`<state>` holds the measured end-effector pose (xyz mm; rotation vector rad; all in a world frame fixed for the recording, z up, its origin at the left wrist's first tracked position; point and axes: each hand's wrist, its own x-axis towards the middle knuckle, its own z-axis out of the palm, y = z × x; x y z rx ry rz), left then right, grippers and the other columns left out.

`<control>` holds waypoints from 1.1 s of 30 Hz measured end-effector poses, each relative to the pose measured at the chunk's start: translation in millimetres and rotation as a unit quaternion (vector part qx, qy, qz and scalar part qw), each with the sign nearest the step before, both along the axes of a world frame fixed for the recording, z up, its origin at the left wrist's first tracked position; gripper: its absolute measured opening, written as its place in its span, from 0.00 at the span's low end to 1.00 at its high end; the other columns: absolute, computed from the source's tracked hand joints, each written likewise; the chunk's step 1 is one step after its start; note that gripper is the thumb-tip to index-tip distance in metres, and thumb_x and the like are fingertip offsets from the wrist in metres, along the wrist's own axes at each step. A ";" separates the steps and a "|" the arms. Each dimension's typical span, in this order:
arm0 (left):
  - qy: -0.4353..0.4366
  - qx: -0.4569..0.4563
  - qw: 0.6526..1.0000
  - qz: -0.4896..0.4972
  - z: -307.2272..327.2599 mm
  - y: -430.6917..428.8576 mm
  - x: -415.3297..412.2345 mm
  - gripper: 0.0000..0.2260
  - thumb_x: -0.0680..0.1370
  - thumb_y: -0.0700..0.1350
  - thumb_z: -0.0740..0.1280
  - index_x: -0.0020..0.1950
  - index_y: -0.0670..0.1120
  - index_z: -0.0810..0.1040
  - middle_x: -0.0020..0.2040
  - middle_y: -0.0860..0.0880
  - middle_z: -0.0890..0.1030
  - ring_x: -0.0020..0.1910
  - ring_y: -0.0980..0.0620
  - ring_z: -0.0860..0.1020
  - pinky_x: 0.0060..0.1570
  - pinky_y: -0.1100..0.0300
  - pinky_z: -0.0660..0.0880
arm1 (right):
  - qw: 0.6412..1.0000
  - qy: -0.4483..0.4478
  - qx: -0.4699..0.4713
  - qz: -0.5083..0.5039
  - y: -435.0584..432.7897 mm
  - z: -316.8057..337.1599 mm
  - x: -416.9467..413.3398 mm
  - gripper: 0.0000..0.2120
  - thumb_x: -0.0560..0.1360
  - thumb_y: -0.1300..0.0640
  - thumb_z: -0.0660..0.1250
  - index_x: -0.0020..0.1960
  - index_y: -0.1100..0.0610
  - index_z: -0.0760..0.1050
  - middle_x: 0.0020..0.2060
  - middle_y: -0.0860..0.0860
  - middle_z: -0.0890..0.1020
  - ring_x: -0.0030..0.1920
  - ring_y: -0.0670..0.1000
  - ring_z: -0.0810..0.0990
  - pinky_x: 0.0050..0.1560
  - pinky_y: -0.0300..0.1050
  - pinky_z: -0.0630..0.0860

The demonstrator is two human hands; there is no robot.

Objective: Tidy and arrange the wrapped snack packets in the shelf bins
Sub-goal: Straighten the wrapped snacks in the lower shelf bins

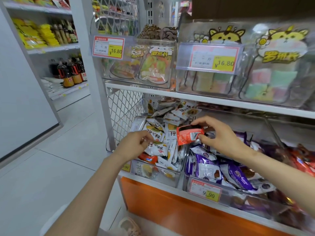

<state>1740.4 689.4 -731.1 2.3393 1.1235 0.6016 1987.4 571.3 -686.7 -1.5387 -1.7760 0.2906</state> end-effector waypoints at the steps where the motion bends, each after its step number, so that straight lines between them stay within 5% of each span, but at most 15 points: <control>1: -0.005 0.019 1.000 0.014 1.1 0.3 2.0 0.11 0.77 0.37 0.62 0.55 0.47 0.79 0.53 0.53 0.81 0.42 0.58 0.75 0.41 0.66 0.71 | 1.000 -0.003 0.002 -0.005 -0.4 1.4 1.4 0.19 0.71 0.66 0.70 0.54 0.45 0.74 0.50 0.38 0.78 0.52 0.36 0.76 0.50 0.23 0.68; 5: -0.008 0.081 0.989 0.122 3.7 5.4 2.2 0.09 0.77 0.40 0.64 0.55 0.47 0.77 0.54 0.51 0.80 0.48 0.50 0.77 0.44 0.58 0.72 | 0.999 0.034 0.014 -0.033 -6.7 11.2 14.2 0.20 0.72 0.65 0.69 0.51 0.40 0.74 0.49 0.37 0.79 0.47 0.35 0.77 0.47 0.25 0.71; 8: 0.101 0.057 0.978 0.174 1.7 7.6 -1.7 0.09 0.76 0.45 0.65 0.56 0.46 0.73 0.53 0.47 0.80 0.52 0.46 0.77 0.42 0.57 0.71 | 0.997 0.047 0.017 -0.063 -14.5 15.7 30.4 0.16 0.73 0.64 0.69 0.53 0.45 0.75 0.50 0.39 0.80 0.50 0.38 0.78 0.52 0.26 0.70; 10: 0.152 0.020 0.976 0.158 -1.0 6.8 -1.4 0.10 0.77 0.48 0.65 0.56 0.47 0.72 0.54 0.47 0.81 0.54 0.46 0.77 0.44 0.57 0.71 | 0.996 0.043 0.008 -0.080 -19.6 14.5 39.3 0.15 0.73 0.63 0.69 0.54 0.47 0.76 0.51 0.39 0.80 0.52 0.38 0.78 0.55 0.29 0.69; 14: 0.095 -0.044 0.993 0.051 -5.6 3.3 5.8 0.08 0.77 0.44 0.65 0.56 0.47 0.78 0.54 0.48 0.81 0.54 0.50 0.78 0.52 0.60 0.73 | 0.994 0.051 0.009 -0.099 -28.4 10.9 49.4 0.13 0.73 0.63 0.70 0.54 0.48 0.76 0.50 0.40 0.81 0.51 0.39 0.78 0.54 0.33 0.71; 18: 0.126 -0.081 0.989 -0.001 -2.3 1.5 8.5 0.12 0.78 0.44 0.65 0.61 0.46 0.77 0.57 0.48 0.79 0.56 0.53 0.76 0.48 0.69 0.67 | 0.991 0.066 0.000 -0.114 -39.5 6.5 55.7 0.13 0.73 0.64 0.70 0.53 0.49 0.77 0.51 0.46 0.81 0.51 0.45 0.79 0.55 0.40 0.73; 23: 0.175 -0.013 0.981 0.078 7.9 5.6 -13.6 0.05 0.73 0.47 0.71 0.47 0.51 0.77 0.51 0.52 0.80 0.51 0.52 0.76 0.49 0.58 0.73 | 0.994 0.052 0.010 -0.099 -49.6 -1.7 49.7 0.18 0.72 0.66 0.69 0.49 0.42 0.75 0.49 0.42 0.80 0.51 0.42 0.78 0.51 0.28 0.72; 28: 0.295 0.011 0.955 0.042 -0.3 1.6 -7.0 0.06 0.74 0.48 0.68 0.50 0.53 0.75 0.55 0.51 0.78 0.55 0.49 0.75 0.46 0.59 0.68 | 0.996 0.031 0.017 -0.083 -50.8 -10.8 40.8 0.17 0.72 0.64 0.70 0.51 0.43 0.76 0.50 0.40 0.79 0.52 0.44 0.78 0.53 0.43 0.74; 33: 0.299 0.048 0.949 0.090 1.3 1.1 6.4 0.05 0.75 0.43 0.67 0.48 0.53 0.77 0.54 0.48 0.80 0.54 0.47 0.77 0.45 0.60 0.67 | 0.995 0.048 0.037 -0.080 -54.0 -16.0 33.8 0.16 0.73 0.63 0.69 0.51 0.42 0.76 0.51 0.37 0.78 0.53 0.41 0.77 0.52 0.35 0.73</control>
